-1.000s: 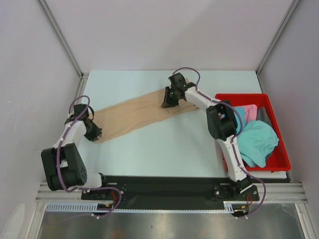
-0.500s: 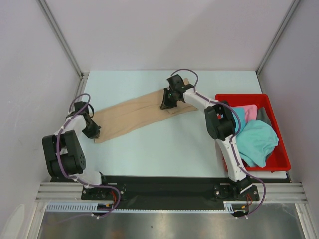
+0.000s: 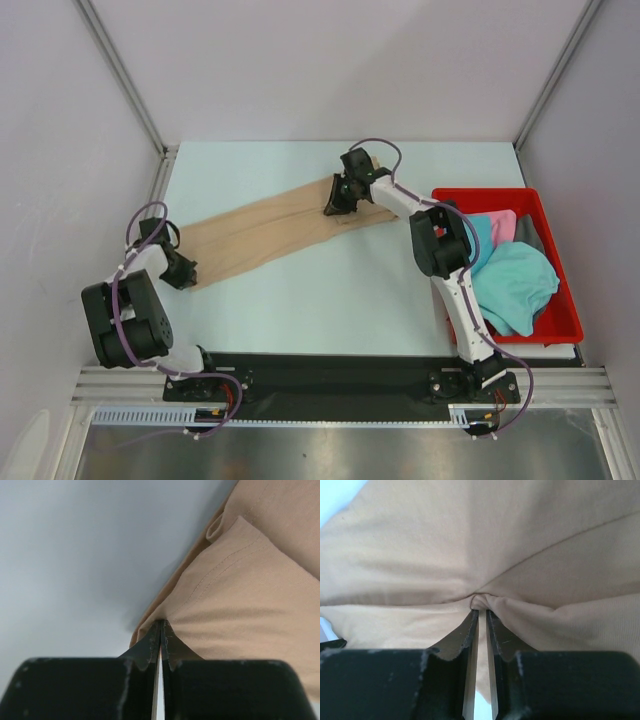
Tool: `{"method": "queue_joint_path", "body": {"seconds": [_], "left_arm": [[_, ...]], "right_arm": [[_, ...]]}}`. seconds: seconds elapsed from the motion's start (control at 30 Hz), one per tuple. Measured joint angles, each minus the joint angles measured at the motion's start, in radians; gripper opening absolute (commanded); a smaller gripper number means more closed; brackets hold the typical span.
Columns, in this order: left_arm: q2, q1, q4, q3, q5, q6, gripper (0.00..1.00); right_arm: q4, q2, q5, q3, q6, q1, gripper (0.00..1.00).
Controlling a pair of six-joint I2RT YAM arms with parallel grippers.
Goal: Fold and stack the t-shirts
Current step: Fold the tshirt
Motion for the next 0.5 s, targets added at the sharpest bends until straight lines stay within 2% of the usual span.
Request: {"method": "queue_joint_path", "body": {"seconds": [0.27,0.5], "left_arm": [[-0.03,0.002,-0.003,-0.021,-0.002,-0.014,0.05],[-0.132,0.004,-0.137,-0.016,-0.035,0.034,0.11]], "right_arm": [[-0.003,0.021,-0.018,0.031,0.002,-0.002,0.19],[-0.032,0.008,-0.021,0.031,-0.004,0.001,0.24]]}}
